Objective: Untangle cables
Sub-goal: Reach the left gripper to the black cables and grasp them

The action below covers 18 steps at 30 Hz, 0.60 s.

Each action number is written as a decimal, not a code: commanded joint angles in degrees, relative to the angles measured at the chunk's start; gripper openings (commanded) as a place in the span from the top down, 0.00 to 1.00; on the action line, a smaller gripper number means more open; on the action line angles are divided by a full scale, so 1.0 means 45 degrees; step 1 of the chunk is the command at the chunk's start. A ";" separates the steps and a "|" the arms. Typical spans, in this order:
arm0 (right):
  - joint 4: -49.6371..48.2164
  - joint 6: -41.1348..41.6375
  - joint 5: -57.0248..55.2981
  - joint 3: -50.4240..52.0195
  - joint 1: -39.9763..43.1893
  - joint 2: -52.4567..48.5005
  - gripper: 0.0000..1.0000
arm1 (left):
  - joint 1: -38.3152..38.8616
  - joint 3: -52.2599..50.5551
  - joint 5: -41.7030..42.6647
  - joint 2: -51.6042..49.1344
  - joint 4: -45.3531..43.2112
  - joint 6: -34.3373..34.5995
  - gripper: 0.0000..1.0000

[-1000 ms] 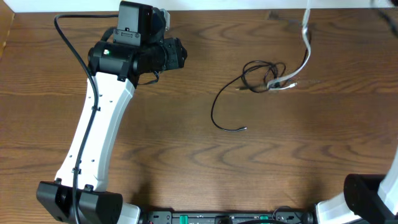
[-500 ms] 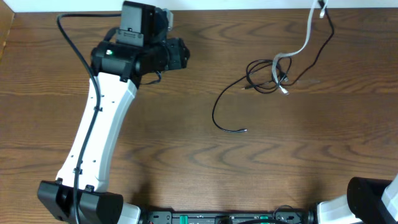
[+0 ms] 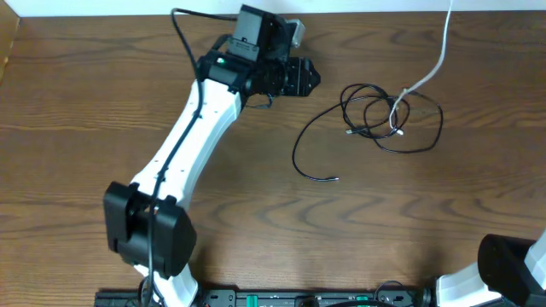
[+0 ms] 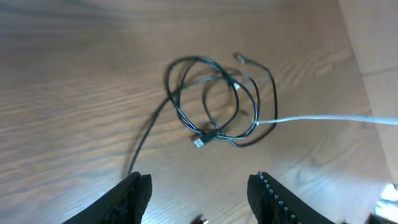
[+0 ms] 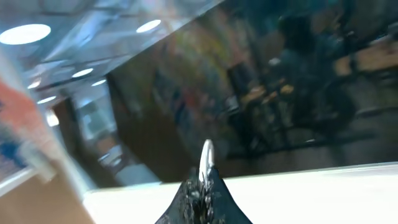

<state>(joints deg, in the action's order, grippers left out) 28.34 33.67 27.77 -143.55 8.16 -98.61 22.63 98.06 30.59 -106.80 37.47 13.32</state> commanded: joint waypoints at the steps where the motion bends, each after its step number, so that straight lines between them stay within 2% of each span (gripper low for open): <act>1: -0.0063 0.0627 -0.1452 -0.0078 0.1209 0.0078 0.99 | 0.0175 -0.0078 0.0636 -0.0379 0.0107 -0.0442 0.45; 5: 0.0185 0.0889 -0.2103 -0.0078 0.2875 0.0000 0.99 | 0.0219 -0.0078 0.0641 -0.0583 0.0335 -0.0690 0.45; 9: 0.1433 0.1035 -0.1112 -0.0073 0.4235 -0.0131 0.99 | 0.0262 -0.0078 0.0636 -0.0607 0.0321 -0.1103 0.45; 11: 0.2380 0.0840 -0.0879 -0.0073 0.4367 -0.0214 0.99 | 0.0350 -0.0078 0.0631 -0.0636 0.0287 -0.1409 0.44; 14: 0.4080 -0.0471 -0.1569 -0.0073 0.4367 -0.0525 0.99 | 0.0559 -0.0078 0.0627 -0.0840 0.0223 -0.1540 0.44; 18: 0.4736 -0.1273 -0.2341 -0.0073 0.4362 -0.1205 0.99 | 0.0733 -0.0078 0.0631 -0.1103 0.0272 -0.1535 0.44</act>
<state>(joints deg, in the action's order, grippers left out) 48.64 32.69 19.84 -143.59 27.83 -101.16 25.23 98.06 32.73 -109.93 38.57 8.05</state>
